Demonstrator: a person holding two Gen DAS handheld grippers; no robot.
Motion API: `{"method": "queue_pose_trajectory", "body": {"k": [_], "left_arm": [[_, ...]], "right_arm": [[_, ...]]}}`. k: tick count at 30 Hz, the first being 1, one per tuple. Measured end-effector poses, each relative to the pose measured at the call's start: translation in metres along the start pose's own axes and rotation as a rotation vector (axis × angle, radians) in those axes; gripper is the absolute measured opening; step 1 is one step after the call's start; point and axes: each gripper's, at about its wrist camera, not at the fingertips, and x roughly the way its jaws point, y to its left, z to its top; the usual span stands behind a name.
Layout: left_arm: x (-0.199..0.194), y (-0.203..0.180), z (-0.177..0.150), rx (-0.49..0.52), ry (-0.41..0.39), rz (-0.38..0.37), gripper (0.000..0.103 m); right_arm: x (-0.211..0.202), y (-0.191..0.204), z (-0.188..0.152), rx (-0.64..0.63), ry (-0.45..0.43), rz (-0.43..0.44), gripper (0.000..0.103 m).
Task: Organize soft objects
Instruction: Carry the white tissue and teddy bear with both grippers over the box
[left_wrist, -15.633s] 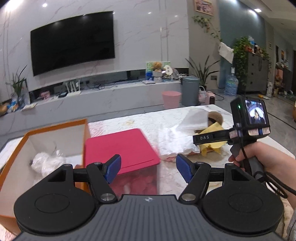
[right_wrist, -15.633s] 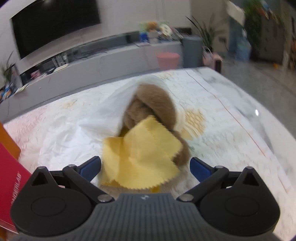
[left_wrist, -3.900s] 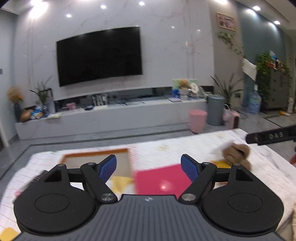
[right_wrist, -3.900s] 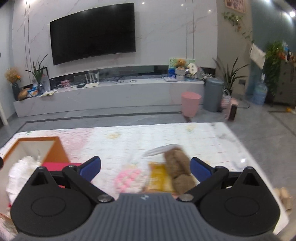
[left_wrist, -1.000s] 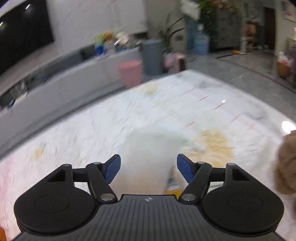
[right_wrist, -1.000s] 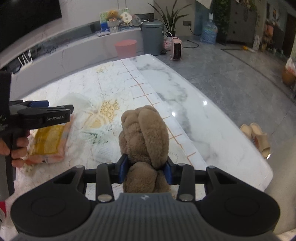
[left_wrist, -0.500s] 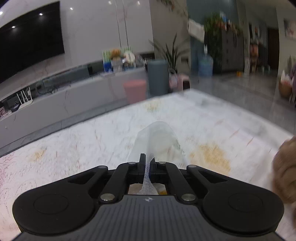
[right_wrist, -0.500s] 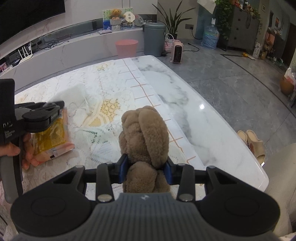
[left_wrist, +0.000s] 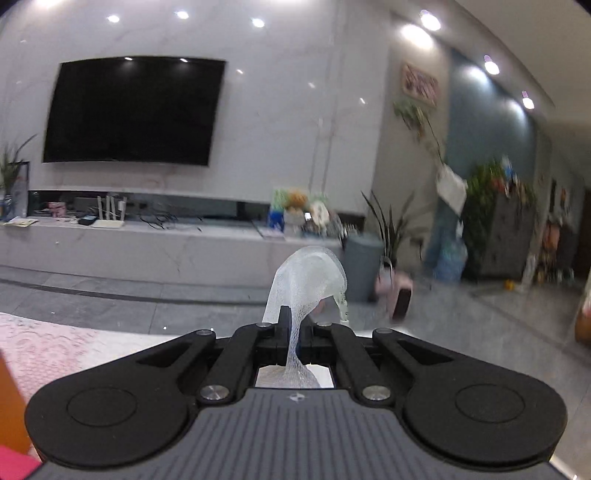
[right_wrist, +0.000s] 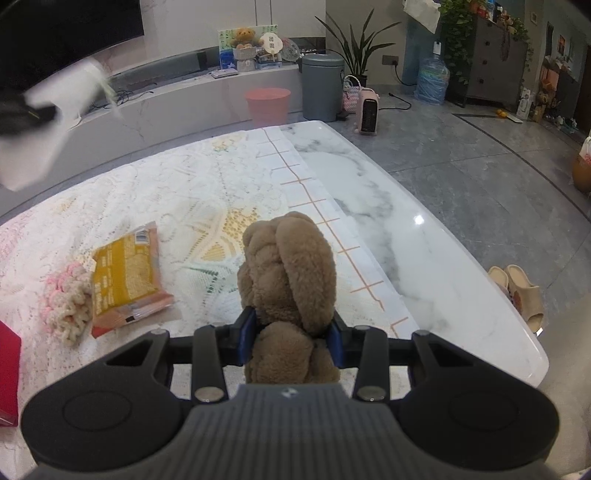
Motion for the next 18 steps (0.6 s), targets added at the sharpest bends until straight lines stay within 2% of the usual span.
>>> {"method": "queue_pose_trajectory", "body": {"k": [4,8,14,18], "left_arm": [[-0.047,0.020,0.024,-0.057,-0.082,0.039,0.001],[-0.090,0.042,0.042,-0.052,-0.126,0.049,0.001],[-0.140,0.069,0.050,0.001,-0.168,0.092,0.001],[-0.159,0.088,0.055,0.027,-0.146,0.129,0.001]], "right_arm": [[-0.003,0.003,0.000,0.003,-0.009,0.006,0.039],[-0.016,0.011,-0.001,0.002,-0.032,0.047,0.039],[-0.033,0.035,-0.004,-0.041,-0.055,0.097,0.039],[-0.049,0.054,-0.008,-0.081,-0.080,0.124,0.039]]}}
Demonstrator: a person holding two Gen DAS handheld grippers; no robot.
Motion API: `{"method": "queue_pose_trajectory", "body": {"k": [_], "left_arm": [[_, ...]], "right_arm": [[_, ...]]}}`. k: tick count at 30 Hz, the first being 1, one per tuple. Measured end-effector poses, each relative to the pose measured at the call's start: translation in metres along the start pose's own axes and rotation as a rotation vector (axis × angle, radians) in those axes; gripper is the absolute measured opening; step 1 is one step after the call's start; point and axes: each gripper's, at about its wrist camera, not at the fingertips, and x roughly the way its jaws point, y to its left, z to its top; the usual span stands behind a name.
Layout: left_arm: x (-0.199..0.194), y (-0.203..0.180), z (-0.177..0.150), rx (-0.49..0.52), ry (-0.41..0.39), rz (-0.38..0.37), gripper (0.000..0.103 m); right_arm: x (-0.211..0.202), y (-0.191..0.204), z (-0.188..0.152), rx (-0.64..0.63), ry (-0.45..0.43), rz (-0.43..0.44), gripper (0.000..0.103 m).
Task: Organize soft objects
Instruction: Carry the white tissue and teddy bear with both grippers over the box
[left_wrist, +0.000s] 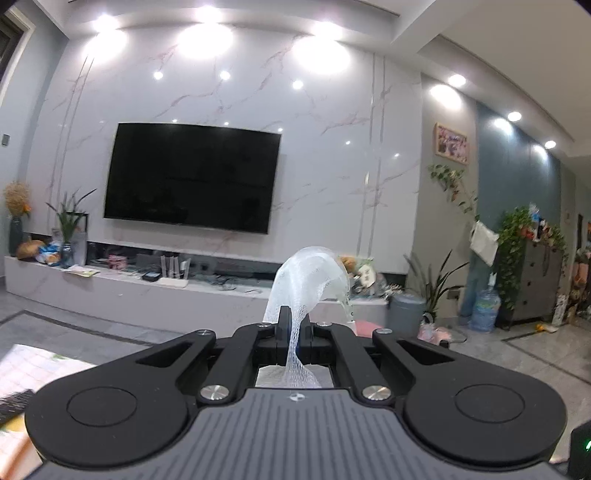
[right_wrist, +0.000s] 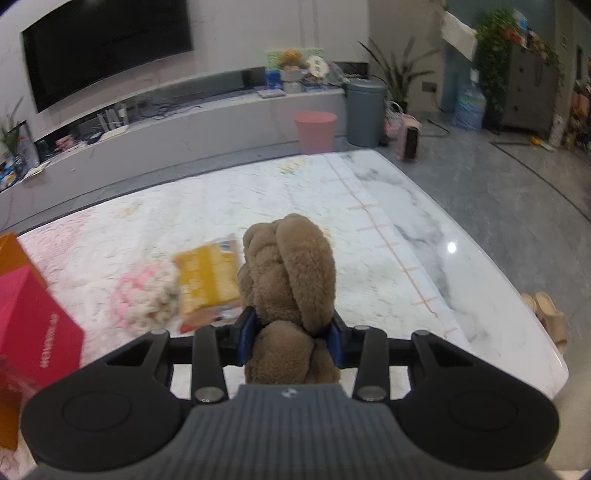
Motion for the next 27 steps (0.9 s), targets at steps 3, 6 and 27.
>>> {"method": "queue_pose_trajectory", "body": {"k": [3,6,27], "left_arm": [[-0.006,0.018,-0.004,-0.001,0.043,0.009,0.001],[-0.012,0.042,-0.013,-0.008,0.060,0.025,0.001],[0.004,0.205,-0.086,-0.190,0.379,-0.013,0.001]], "right_arm": [[-0.012,0.017,0.003,-0.031,-0.032,0.047,0.039],[-0.022,0.035,0.007,-0.046,-0.061,0.096,0.039],[-0.084,0.178,-0.018,-0.416,-0.182,0.357,0.039]]}}
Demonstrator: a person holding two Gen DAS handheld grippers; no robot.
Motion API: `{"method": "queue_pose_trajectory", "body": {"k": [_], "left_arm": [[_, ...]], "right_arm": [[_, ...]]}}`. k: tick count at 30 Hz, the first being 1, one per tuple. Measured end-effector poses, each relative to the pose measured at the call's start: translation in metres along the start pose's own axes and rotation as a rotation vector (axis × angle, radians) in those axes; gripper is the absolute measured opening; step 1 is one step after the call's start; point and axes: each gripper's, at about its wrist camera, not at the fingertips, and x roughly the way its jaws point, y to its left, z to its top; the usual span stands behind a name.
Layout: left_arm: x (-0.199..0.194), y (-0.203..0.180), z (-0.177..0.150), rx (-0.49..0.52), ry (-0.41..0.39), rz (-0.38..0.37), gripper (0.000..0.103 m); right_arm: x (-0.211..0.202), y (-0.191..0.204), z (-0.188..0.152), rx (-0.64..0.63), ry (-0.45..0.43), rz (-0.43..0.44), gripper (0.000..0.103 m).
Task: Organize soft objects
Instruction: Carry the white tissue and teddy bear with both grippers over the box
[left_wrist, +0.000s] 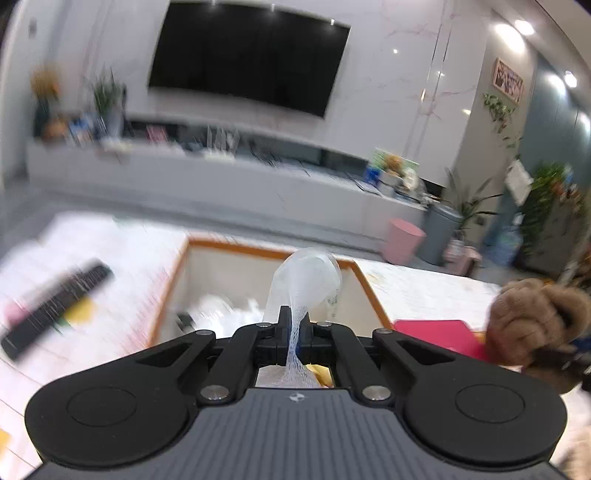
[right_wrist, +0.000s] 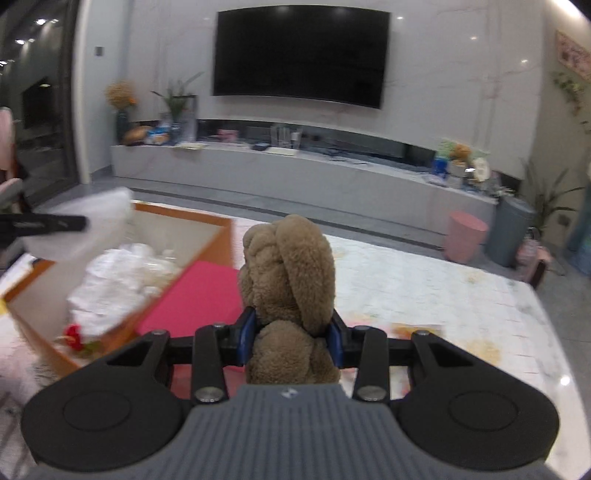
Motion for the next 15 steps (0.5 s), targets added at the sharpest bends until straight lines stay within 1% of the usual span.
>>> {"method": "queue_pose_trajectory", "body": {"k": [2,5,9,13,15], "left_arm": [[0.002,0.015,0.002,-0.062,0.012,-0.045,0.001],[0.005,0.031,0.004,-0.131,0.015,-0.067,0.001],[0.007,0.037,0.004,-0.142,-0.025,-0.040,0.001],[0.008,0.039,0.005,-0.155,-0.094,-0.029,0.001],[0.008,0.039,0.007,-0.164,-0.113,-0.021,0.001]], "right_arm": [[-0.001,0.008,0.000,-0.001,0.000,0.031,0.039],[-0.003,0.017,-0.002,-0.025,-0.004,0.026,0.039],[-0.005,0.012,-0.002,-0.004,-0.007,0.021,0.039],[-0.010,0.010,0.005,0.013,-0.029,-0.001,0.039],[-0.015,0.013,0.009,0.027,-0.037,-0.022,0.039]]}}
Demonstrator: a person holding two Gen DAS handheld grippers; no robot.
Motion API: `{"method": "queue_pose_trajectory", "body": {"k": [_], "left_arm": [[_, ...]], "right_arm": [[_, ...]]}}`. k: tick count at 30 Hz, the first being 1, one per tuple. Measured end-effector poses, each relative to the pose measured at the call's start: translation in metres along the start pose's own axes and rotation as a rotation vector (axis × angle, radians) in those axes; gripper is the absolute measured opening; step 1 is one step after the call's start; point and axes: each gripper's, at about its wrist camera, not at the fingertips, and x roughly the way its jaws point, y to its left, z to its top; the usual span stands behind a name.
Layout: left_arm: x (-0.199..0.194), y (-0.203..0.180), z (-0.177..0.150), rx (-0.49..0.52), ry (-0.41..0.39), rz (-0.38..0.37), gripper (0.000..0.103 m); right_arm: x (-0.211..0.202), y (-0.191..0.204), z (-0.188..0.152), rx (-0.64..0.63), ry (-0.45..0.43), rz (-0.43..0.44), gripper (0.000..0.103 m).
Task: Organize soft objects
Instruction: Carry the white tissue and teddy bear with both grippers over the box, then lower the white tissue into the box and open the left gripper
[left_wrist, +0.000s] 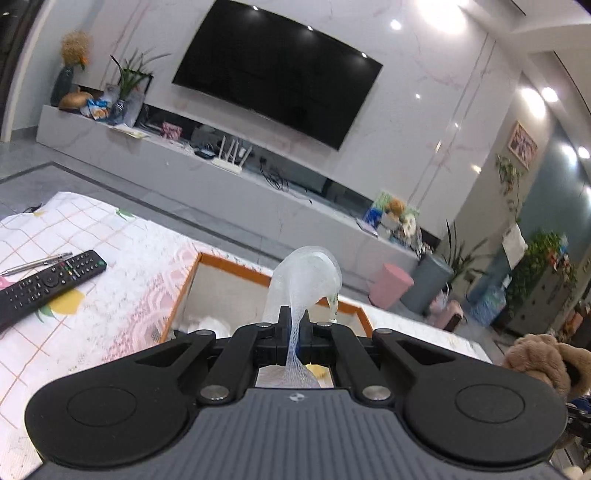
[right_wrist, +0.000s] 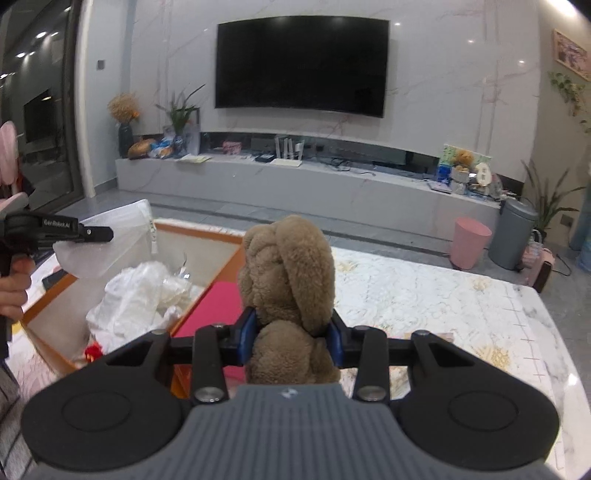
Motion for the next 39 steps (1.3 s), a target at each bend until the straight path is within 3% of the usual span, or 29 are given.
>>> {"method": "queue_pose_trajectory", "body": {"k": [7,12,16,21,29,30,31,32,33,34,36,37,39], "left_arm": [[0.000,0.007,-0.001,0.015,0.023,0.004,0.001],[-0.009,0.007,-0.009,0.057,-0.020,0.031,0.001],[-0.008,0.008,-0.009,0.078,0.039,0.046,0.001],[0.003,0.012,-0.018,0.144,0.229,0.012,0.001],[0.020,0.012,-0.031,0.165,0.352,0.080,0.003],[0.019,0.009,-0.032,0.188,0.352,0.075,0.012],[0.017,0.005,-0.034,0.214,0.354,0.060,0.030],[0.014,0.001,-0.034,0.237,0.348,0.029,0.042],[0.010,-0.002,-0.034,0.249,0.323,-0.011,0.064],[0.007,0.000,-0.033,0.244,0.286,-0.042,0.075],[-0.006,0.002,-0.028,0.194,0.178,-0.099,0.081],[-0.012,0.005,-0.025,0.157,0.133,-0.121,0.090],[-0.021,0.012,-0.018,0.064,0.081,-0.152,0.093]], "right_arm": [[-0.003,0.025,0.017,-0.009,-0.020,-0.015,0.039],[0.005,0.048,0.041,0.000,-0.020,0.047,0.039],[0.024,0.069,0.063,-0.001,-0.019,0.083,0.039],[0.054,0.094,0.088,0.008,-0.012,0.086,0.039],[0.082,0.122,0.095,-0.029,0.035,0.087,0.039],[0.085,0.124,0.095,-0.034,0.042,0.081,0.039],[0.088,0.126,0.095,-0.037,0.049,0.073,0.039],[0.091,0.126,0.096,-0.038,0.055,0.066,0.039],[0.094,0.126,0.095,-0.037,0.061,0.062,0.039],[0.096,0.126,0.096,-0.033,0.067,0.059,0.039],[0.101,0.125,0.097,-0.028,0.071,0.051,0.039],[0.103,0.126,0.098,-0.029,0.071,0.045,0.039],[0.103,0.124,0.099,-0.033,0.056,0.020,0.039]]}}
